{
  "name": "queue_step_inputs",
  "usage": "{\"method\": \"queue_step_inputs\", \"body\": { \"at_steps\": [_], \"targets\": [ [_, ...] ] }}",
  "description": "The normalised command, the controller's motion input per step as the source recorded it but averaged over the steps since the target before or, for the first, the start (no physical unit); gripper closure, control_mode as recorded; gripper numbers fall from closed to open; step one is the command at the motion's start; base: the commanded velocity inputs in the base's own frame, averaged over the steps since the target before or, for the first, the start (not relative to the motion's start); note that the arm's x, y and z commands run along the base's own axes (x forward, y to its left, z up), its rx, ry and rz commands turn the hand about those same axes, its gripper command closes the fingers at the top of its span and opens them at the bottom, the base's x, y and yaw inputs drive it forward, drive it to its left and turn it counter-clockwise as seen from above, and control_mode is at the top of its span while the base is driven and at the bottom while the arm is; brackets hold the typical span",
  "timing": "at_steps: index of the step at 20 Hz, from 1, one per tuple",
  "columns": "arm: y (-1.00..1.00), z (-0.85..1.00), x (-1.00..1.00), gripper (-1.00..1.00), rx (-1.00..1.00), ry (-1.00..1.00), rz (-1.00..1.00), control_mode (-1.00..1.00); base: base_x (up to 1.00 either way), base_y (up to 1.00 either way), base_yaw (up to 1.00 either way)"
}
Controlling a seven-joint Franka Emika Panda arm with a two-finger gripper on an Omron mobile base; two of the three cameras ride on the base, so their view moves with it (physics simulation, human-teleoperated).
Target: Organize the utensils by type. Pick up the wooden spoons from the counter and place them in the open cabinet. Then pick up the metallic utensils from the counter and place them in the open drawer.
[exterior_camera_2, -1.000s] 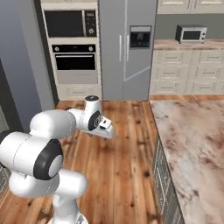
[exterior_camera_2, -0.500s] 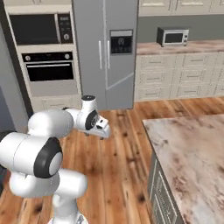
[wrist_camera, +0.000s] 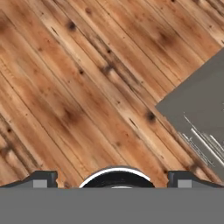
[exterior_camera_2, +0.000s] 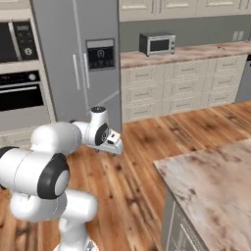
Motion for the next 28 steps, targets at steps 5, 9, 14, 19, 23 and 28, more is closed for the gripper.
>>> {"method": "queue_step_inputs", "body": {
  "at_steps": [5,9,14,19,23,28],
  "targets": [
    [0.00,0.00,0.00,-1.00,0.00,0.00,0.00,1.00,1.00,0.49,-0.40],
    [0.00,0.00,0.00,-1.00,0.00,0.00,0.00,1.00,0.98,0.50,-0.43],
    [0.00,0.00,0.00,-1.00,0.00,0.00,0.00,1.00,0.98,0.50,-0.42],
    [0.00,0.00,0.00,-1.00,0.00,0.00,0.00,1.00,0.94,0.48,-0.45],
    [0.00,0.00,0.00,-1.00,0.00,0.00,0.00,1.00,0.85,0.50,-0.55],
    [0.00,0.00,0.00,-1.00,0.00,0.00,0.00,1.00,0.94,0.47,-0.45]
  ]
}}
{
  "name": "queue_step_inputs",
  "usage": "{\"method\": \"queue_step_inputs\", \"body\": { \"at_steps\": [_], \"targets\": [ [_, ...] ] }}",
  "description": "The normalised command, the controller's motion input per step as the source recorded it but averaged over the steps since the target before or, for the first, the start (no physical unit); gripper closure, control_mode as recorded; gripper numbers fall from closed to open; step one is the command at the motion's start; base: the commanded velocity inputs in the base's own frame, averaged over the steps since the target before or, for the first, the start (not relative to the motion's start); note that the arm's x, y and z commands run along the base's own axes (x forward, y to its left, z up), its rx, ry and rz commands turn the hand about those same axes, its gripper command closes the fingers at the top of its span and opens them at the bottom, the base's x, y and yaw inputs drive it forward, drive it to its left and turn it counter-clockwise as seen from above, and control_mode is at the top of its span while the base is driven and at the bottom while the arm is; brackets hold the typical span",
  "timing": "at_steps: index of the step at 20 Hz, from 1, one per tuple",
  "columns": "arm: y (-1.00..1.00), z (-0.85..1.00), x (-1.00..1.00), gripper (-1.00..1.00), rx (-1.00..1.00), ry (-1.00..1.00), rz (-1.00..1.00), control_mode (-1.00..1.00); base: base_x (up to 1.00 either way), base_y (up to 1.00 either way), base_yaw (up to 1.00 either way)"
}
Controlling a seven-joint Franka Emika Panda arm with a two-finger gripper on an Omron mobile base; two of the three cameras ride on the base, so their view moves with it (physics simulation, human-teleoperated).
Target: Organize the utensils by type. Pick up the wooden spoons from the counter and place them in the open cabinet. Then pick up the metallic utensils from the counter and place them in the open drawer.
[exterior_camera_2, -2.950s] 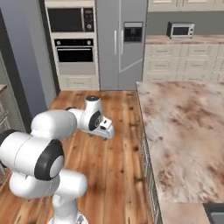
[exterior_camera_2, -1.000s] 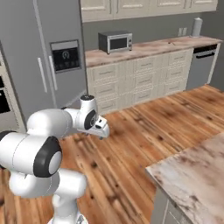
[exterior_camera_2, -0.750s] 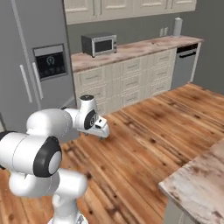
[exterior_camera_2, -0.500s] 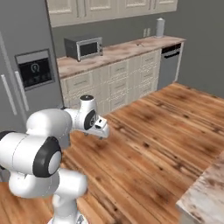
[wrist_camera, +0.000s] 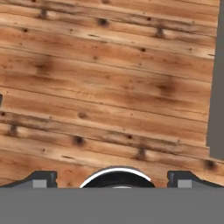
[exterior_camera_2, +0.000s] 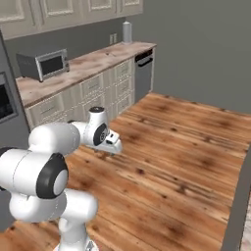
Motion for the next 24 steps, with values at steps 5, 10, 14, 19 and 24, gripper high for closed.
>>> {"method": "queue_step_inputs", "body": {
  "at_steps": [5,10,14,19,24],
  "targets": [
    [0.00,0.00,0.00,-1.00,0.00,0.00,0.00,1.00,0.99,0.39,-0.33],
    [0.00,0.00,0.00,-1.00,0.00,0.00,0.00,1.00,1.00,0.32,-0.27],
    [0.00,0.00,0.00,-1.00,0.00,0.00,0.00,1.00,1.00,0.19,-0.17],
    [0.00,0.00,0.00,-1.00,0.00,0.00,0.00,1.00,1.00,0.15,-0.11],
    [0.00,0.00,0.00,-1.00,0.00,0.00,0.00,1.00,1.00,0.14,-0.07]
  ]
}}
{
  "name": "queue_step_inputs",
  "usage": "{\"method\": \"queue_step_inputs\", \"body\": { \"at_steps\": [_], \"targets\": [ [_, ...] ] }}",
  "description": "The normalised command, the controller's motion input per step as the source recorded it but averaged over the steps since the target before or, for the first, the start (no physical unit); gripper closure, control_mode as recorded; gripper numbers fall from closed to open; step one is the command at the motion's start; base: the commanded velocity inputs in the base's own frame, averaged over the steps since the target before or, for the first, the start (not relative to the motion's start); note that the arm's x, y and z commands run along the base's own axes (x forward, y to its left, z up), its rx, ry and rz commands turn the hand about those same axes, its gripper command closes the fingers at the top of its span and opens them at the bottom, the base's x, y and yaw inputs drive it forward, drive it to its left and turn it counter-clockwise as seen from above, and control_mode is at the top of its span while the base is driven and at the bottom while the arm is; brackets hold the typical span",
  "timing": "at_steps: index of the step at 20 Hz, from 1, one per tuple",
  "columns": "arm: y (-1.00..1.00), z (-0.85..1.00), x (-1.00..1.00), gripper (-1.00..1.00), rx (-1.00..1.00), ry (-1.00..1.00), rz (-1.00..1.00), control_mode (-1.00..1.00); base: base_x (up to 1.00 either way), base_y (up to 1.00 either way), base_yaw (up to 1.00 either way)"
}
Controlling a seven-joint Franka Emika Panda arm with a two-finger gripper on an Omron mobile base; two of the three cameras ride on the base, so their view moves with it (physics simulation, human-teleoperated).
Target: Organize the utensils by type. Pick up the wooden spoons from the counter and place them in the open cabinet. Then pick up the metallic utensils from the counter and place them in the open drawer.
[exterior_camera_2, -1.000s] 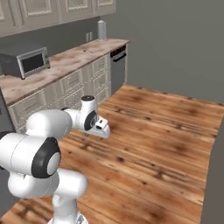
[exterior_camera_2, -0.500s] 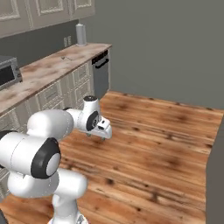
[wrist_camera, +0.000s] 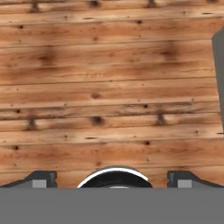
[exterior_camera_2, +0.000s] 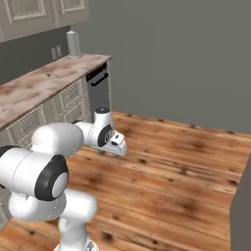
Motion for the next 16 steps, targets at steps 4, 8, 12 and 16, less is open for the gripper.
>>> {"method": "queue_step_inputs", "body": {
  "at_steps": [4,8,12,16],
  "targets": [
    [0.00,0.00,0.00,-1.00,0.00,0.00,0.00,1.00,1.00,0.14,-0.02],
    [0.00,0.00,0.00,-1.00,0.00,0.00,0.00,1.00,1.00,0.14,0.00],
    [0.00,0.00,0.00,-1.00,0.00,0.00,0.00,1.00,1.00,0.16,0.15],
    [0.00,0.00,0.00,-1.00,0.00,0.00,0.00,1.00,1.00,0.05,0.41]
  ]
}}
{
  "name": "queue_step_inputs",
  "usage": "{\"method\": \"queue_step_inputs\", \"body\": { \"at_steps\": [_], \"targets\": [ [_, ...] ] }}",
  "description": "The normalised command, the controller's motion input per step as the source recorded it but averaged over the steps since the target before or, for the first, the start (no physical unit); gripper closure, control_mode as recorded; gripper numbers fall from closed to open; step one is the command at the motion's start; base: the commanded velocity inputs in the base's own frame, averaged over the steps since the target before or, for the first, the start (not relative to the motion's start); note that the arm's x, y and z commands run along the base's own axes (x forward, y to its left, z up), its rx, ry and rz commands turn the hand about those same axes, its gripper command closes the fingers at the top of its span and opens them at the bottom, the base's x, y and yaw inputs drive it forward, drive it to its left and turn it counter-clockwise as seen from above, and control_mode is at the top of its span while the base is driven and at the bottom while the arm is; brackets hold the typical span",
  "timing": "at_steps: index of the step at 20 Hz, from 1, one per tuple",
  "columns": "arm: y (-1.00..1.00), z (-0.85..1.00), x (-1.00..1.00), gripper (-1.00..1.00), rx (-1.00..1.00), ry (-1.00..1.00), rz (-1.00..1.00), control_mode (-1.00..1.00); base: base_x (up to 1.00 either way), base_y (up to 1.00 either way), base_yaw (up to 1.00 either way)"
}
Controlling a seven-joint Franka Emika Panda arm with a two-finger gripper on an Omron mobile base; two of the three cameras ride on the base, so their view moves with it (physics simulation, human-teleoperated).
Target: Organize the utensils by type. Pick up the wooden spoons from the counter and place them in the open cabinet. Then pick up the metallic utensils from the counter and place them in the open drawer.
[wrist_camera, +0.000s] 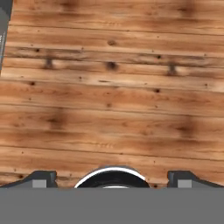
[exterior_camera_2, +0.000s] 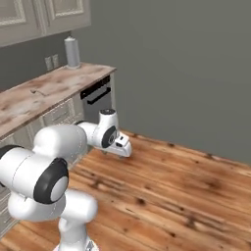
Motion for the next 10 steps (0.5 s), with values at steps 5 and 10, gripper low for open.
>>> {"method": "queue_step_inputs", "body": {
  "at_steps": [5,10],
  "targets": [
    [0.00,0.00,0.00,-1.00,0.00,0.00,0.00,1.00,1.00,0.00,0.50],
    [0.00,0.00,0.00,-1.00,0.00,0.00,0.00,1.00,1.00,0.00,0.51]
  ]
}}
